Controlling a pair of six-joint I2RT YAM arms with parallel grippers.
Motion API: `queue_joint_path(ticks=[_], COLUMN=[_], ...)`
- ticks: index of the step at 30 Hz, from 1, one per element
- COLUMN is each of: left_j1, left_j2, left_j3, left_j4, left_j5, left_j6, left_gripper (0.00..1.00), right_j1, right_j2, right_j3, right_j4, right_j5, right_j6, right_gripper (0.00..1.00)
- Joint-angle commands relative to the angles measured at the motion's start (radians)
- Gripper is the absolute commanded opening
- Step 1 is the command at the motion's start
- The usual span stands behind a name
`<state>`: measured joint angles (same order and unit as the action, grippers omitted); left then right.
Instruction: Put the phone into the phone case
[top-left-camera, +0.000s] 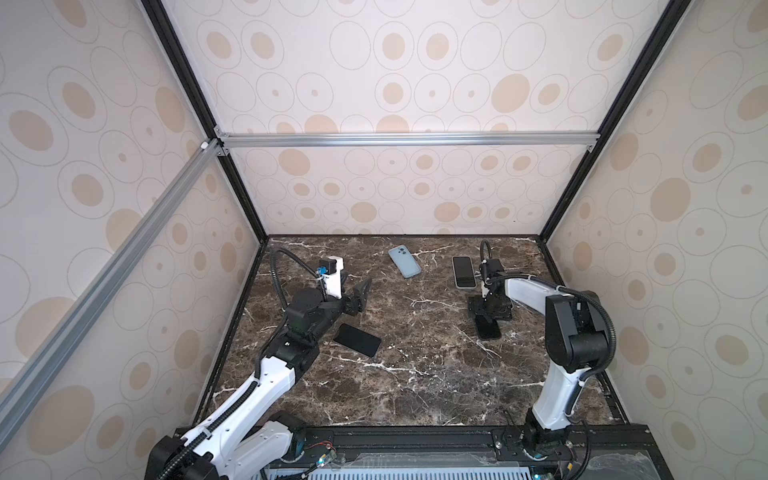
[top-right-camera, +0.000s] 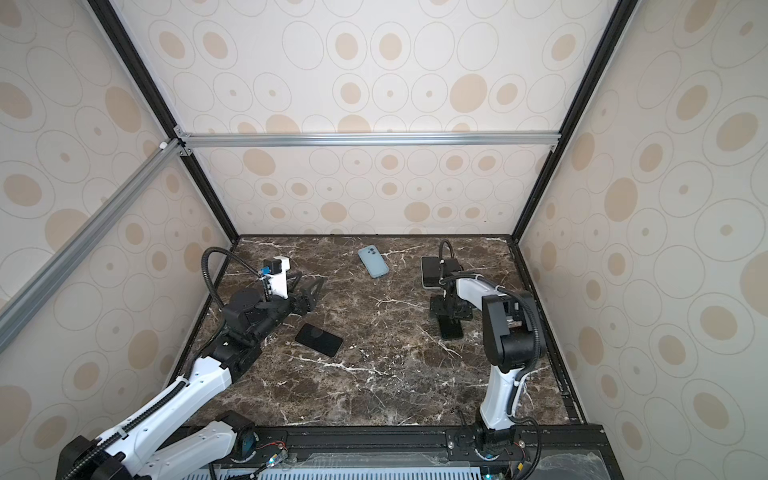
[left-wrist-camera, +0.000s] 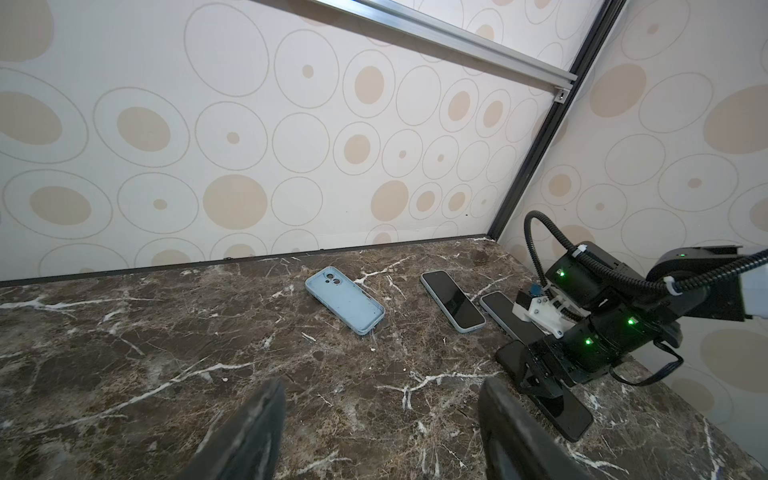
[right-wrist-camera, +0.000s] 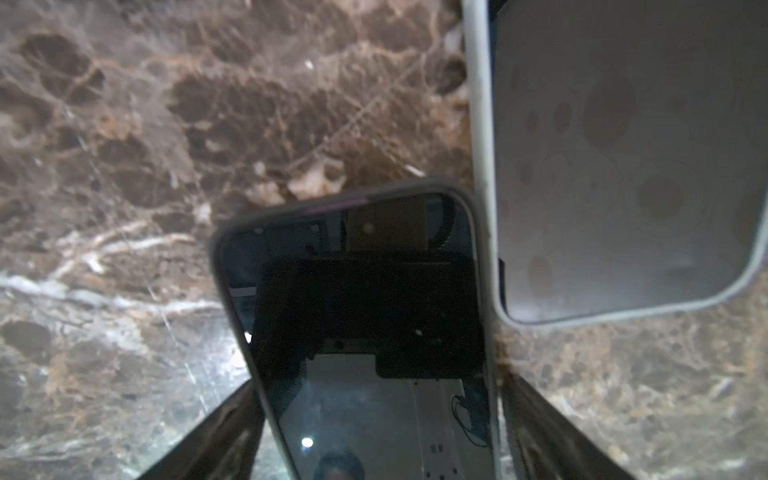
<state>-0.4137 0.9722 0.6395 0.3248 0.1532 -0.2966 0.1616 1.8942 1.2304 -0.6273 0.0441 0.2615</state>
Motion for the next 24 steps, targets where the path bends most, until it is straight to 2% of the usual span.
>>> queue_joint_path(ticks=[1, 7, 14, 19, 24], left_j1=[0.015, 0.019, 0.023, 0.033, 0.042], left_j2=[-0.003, -0.002, 0.023, 0.117, 0.192], left_j3=[0.022, 0.022, 0.030, 0.087, 0.127], left_j4=[0.000, 0.000, -0.014, -0.117, -0.165], left_j5=[-0.008, -0.007, -0.013, -0.020, 0.015], left_j6=[0.001, -0.001, 0.001, -0.023, -0.041], left_gripper=[0.73, 0.73, 0.73, 0.72, 0.69], right_j1=[0.000, 0.011, 0.096, 0.206, 0.270], right_j2=[-0.006, -0.078, -0.156, -0.072, 0.130], right_j3=[0.003, 0.010, 0.123, 0.285, 0.515], right_j4=[-0.016, -0.038, -0.115, -0.070, -0.039], right_j5=[-0.035, -0.034, 0.106, 0.076, -0.023], right_j6=[0.016, 0.032, 0.039, 0.008, -0.016], right_gripper=[0.95, 0.96, 0.96, 0.90, 0.79])
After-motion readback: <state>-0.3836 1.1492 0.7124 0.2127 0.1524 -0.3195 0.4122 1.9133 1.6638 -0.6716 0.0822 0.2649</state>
